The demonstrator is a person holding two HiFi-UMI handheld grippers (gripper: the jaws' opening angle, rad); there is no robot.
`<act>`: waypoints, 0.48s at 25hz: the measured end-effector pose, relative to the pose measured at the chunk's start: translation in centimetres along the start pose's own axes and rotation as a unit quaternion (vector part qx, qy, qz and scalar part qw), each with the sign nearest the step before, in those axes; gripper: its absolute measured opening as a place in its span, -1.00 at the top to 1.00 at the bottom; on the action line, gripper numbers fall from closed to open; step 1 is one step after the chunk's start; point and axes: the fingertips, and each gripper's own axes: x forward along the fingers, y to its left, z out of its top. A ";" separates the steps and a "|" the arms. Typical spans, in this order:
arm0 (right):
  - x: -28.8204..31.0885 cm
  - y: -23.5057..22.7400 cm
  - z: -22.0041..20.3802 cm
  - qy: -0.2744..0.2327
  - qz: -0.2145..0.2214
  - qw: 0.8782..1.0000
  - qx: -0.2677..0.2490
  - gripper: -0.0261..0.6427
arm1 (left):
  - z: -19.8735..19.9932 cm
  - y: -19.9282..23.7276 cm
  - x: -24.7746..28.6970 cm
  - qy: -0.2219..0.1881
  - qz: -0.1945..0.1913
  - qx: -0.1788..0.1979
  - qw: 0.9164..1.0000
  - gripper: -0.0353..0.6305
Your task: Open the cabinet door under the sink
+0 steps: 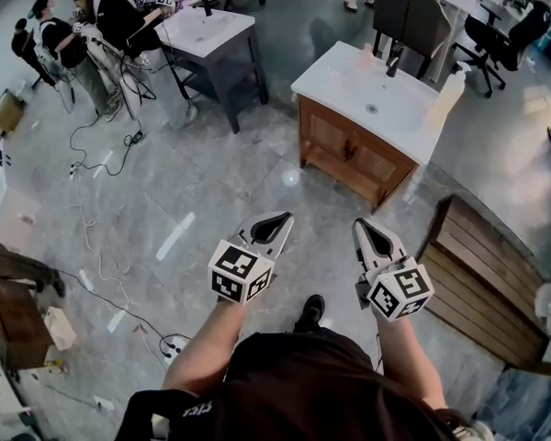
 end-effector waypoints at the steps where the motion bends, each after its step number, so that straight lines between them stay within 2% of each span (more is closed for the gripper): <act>1: 0.2 -0.9 0.3 -0.001 -0.001 1.000 0.002 0.89 | 0.3 0.1 0.9 0.002 0.001 0.001 1.000 0.85; 12: 1.4 -8.3 0.7 -0.001 -0.041 0.999 0.023 0.89 | 2.4 0.8 8.7 0.007 -0.033 0.011 0.999 0.85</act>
